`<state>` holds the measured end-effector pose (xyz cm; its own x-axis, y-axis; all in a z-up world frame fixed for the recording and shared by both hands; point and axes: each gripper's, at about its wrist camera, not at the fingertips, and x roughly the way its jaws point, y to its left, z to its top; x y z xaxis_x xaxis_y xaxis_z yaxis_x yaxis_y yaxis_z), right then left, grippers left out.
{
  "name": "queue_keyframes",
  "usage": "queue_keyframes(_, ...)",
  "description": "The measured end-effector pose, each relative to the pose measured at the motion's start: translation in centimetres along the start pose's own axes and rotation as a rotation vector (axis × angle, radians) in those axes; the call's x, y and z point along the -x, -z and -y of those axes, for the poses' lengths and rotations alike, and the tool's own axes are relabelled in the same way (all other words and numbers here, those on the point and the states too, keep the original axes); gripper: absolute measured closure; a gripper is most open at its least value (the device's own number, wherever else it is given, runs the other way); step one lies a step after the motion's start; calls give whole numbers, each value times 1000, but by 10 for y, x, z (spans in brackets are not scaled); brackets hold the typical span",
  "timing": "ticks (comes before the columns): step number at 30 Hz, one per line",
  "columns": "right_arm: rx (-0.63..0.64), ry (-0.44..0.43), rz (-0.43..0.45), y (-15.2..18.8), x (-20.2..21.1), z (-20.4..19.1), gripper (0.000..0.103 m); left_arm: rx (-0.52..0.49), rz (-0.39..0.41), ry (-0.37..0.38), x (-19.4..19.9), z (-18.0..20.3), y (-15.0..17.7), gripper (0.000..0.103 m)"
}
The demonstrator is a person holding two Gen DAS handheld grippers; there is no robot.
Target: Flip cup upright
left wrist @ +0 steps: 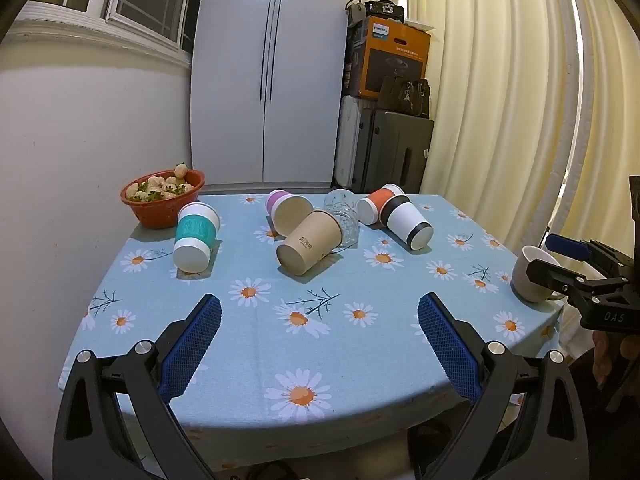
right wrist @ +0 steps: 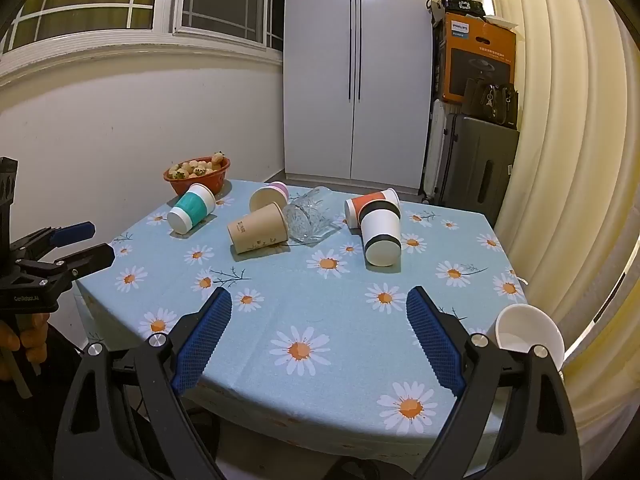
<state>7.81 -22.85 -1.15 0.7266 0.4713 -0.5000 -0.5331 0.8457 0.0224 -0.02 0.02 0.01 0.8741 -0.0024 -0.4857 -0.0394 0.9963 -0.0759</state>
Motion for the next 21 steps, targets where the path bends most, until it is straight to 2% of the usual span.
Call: queue_keyframes(21,6,3,4,0,1,-1,15,2,-4,1,-1,0,0,7)
